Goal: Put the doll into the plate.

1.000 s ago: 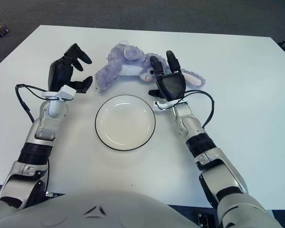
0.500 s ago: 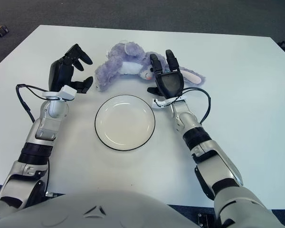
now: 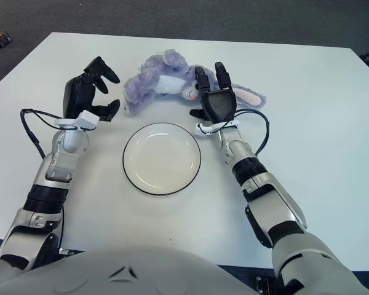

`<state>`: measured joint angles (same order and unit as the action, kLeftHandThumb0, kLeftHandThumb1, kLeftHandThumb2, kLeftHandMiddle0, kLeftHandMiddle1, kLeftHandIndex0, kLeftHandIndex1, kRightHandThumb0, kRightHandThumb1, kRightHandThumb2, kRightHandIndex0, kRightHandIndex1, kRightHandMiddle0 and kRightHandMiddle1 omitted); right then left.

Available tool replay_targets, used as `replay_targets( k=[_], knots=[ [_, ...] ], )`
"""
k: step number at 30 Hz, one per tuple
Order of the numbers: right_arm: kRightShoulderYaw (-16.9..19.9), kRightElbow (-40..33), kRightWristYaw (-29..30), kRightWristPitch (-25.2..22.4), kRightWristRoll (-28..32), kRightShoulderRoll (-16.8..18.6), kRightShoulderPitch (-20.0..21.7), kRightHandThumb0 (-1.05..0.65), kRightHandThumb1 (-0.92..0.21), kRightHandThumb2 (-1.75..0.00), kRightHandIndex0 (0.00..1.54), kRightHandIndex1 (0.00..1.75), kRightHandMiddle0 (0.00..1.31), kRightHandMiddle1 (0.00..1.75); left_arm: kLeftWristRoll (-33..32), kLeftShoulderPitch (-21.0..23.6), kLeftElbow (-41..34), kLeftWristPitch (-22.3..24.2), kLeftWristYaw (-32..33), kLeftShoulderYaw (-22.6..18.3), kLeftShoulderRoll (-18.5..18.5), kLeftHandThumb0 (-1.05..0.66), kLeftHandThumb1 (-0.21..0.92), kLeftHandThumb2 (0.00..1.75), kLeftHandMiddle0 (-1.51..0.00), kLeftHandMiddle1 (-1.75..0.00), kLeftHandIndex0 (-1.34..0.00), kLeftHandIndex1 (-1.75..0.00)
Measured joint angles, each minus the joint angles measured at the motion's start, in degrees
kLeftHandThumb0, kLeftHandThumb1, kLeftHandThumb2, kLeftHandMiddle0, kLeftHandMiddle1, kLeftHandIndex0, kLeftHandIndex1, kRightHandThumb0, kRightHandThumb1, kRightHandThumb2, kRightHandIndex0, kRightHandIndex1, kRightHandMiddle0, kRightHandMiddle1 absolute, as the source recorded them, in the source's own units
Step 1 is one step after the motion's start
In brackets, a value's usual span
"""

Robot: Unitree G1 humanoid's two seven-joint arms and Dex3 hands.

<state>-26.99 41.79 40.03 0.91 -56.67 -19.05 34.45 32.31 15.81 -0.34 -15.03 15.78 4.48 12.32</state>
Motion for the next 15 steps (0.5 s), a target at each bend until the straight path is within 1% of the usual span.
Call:
replay_targets(
  k=[7,15],
  knots=[
    [0.00,1.45,0.39,-0.01,1.34,0.67,0.94,-0.87,-0.70,-0.56,0.00,0.00,0.00,0.39,-0.02,-0.05,-0.04,0.00,0.03,-0.01,0.00,-0.01,0.15,1.52,-0.77,-1.75,-0.47,-1.75],
    [-0.05,4.39,0.81,-0.30,2.07,2.12,3.26,-0.87,-0.71,-0.57,0.00,0.00,0.00,0.43,-0.10,-0.14,-0.03,-0.17,0.03,0.01,0.01,-0.01,0.13,1.55,-0.78,-1.75,-0.48,-1.75]
  ],
)
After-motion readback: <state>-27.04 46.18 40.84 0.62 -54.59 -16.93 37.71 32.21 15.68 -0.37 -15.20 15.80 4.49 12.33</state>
